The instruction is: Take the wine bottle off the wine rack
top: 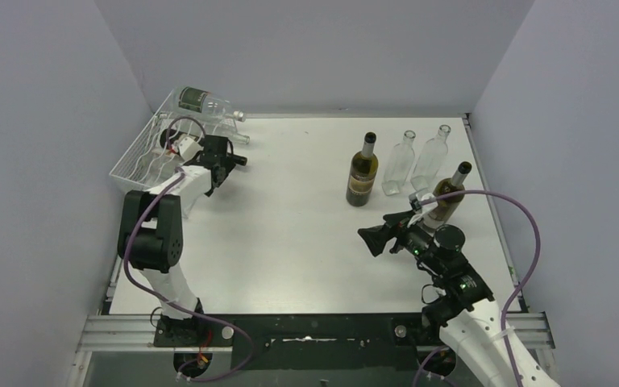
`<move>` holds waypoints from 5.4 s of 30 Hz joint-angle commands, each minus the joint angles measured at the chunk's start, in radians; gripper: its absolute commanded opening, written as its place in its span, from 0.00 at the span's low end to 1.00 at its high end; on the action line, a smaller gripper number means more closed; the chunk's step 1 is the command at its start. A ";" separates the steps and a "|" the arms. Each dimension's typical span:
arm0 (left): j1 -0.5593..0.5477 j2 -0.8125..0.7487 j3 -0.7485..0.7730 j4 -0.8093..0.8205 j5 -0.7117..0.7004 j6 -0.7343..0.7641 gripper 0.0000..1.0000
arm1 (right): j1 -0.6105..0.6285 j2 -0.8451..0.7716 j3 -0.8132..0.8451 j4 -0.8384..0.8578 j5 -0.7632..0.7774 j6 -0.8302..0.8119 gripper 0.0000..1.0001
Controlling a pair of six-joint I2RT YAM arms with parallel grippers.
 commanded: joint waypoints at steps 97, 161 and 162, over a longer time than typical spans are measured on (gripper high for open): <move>-0.398 -0.158 -0.296 0.189 -0.417 -0.247 0.00 | 0.103 0.171 0.006 0.162 0.078 -0.024 0.98; -0.505 -0.060 -0.274 0.029 -0.287 -0.517 0.37 | 0.120 0.188 -0.005 0.141 0.120 -0.050 0.98; -0.500 -0.057 -0.278 0.041 -0.276 -0.500 0.38 | 0.121 0.186 -0.006 0.139 0.122 -0.050 0.98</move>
